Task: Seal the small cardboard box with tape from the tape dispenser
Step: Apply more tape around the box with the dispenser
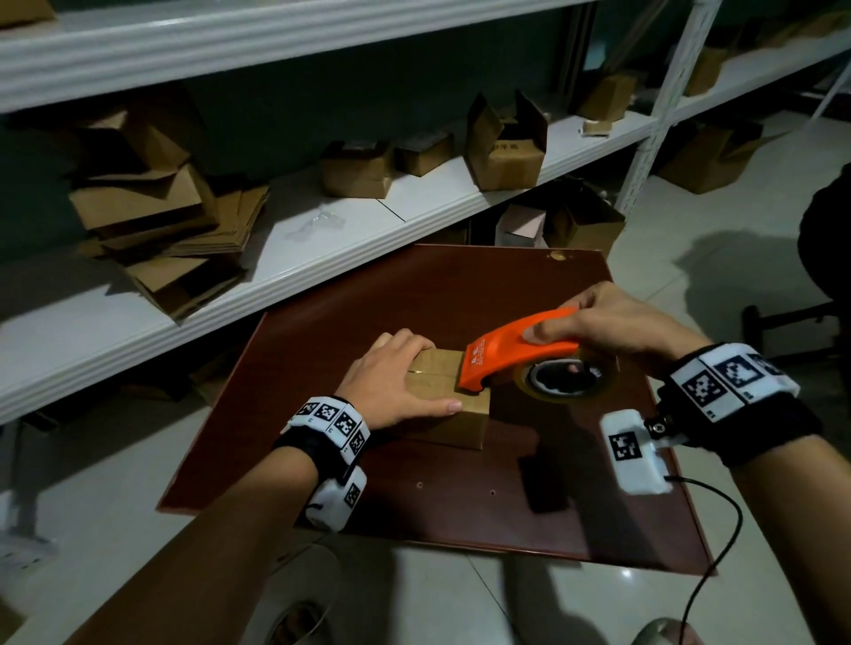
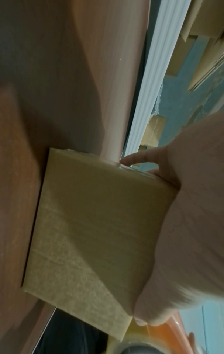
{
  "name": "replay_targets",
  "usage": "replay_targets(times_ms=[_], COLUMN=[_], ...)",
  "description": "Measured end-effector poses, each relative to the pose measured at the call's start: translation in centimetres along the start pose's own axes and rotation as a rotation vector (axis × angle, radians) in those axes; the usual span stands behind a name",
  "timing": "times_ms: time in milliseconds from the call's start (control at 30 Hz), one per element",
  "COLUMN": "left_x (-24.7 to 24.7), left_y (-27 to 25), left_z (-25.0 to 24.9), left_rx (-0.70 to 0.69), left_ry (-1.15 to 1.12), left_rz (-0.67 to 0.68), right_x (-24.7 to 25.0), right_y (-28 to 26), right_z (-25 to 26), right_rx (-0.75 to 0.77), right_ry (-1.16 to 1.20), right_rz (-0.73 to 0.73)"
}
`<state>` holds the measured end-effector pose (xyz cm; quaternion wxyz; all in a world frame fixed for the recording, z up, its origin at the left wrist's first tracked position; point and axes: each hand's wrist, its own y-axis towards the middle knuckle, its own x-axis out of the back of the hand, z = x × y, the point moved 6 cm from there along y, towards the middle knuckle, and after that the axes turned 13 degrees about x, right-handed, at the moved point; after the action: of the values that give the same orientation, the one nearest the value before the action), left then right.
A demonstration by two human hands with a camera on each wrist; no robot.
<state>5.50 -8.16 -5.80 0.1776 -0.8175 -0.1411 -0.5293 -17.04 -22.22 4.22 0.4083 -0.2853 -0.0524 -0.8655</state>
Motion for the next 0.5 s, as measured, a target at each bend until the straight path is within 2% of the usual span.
replay_targets(times_ms=[100,500], left_x=[-0.01,0.18], left_y=[-0.01,-0.07], left_z=[-0.10,-0.46], left_rx=[0.003,0.018], left_ry=[0.003,0.010], left_rz=[0.004,0.017], right_x=[0.09,-0.46], right_y=[0.26,0.79], right_z=[0.40,0.30], right_rx=[0.001,-0.033], right_ry=[-0.037,-0.071], right_rz=[-0.038,-0.038])
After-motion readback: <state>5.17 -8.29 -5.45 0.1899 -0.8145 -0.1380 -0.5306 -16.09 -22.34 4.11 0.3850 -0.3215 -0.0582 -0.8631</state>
